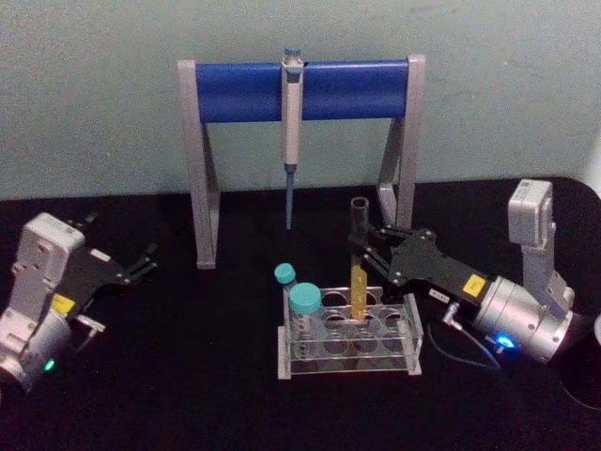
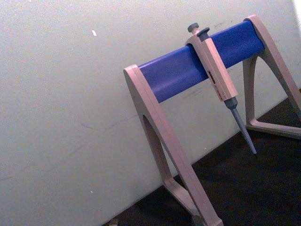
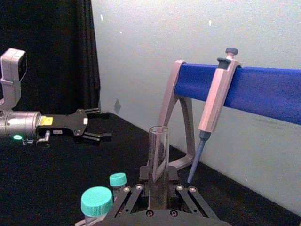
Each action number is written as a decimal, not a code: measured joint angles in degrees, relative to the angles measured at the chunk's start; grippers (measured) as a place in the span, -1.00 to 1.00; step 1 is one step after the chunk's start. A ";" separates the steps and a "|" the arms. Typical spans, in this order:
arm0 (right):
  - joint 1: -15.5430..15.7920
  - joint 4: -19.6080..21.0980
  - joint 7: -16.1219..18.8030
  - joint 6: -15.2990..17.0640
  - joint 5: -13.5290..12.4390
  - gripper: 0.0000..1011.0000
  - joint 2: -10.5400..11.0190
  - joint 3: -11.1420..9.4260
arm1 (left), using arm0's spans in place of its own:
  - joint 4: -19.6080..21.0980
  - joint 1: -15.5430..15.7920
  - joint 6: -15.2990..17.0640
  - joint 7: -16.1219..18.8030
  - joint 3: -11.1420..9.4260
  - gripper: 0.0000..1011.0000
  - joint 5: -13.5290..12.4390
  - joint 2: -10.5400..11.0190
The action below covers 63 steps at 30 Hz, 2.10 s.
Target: Pick up the test tube from the test tube rack, shake it, then place it back into the test tube rack.
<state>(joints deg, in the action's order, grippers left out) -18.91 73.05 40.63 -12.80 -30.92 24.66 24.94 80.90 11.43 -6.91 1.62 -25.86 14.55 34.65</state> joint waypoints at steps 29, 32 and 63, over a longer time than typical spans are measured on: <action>-0.46 -0.76 -1.18 2.51 2.20 -0.55 0.29 1.20 | 0.00 0.00 0.00 0.00 0.00 0.98 -0.01 0.00; -0.46 -0.76 -1.30 2.65 2.30 -0.55 0.32 1.24 | 0.00 0.00 0.00 0.00 0.00 0.98 0.00 0.00; -0.35 -0.37 -2.00 3.43 2.93 -0.55 0.48 1.36 | 0.00 0.00 0.00 0.00 0.00 0.98 0.00 0.00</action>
<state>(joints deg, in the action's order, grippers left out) -19.27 72.69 38.63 -9.37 -28.00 25.14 26.30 80.90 11.43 -6.91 1.62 -25.86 14.55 34.64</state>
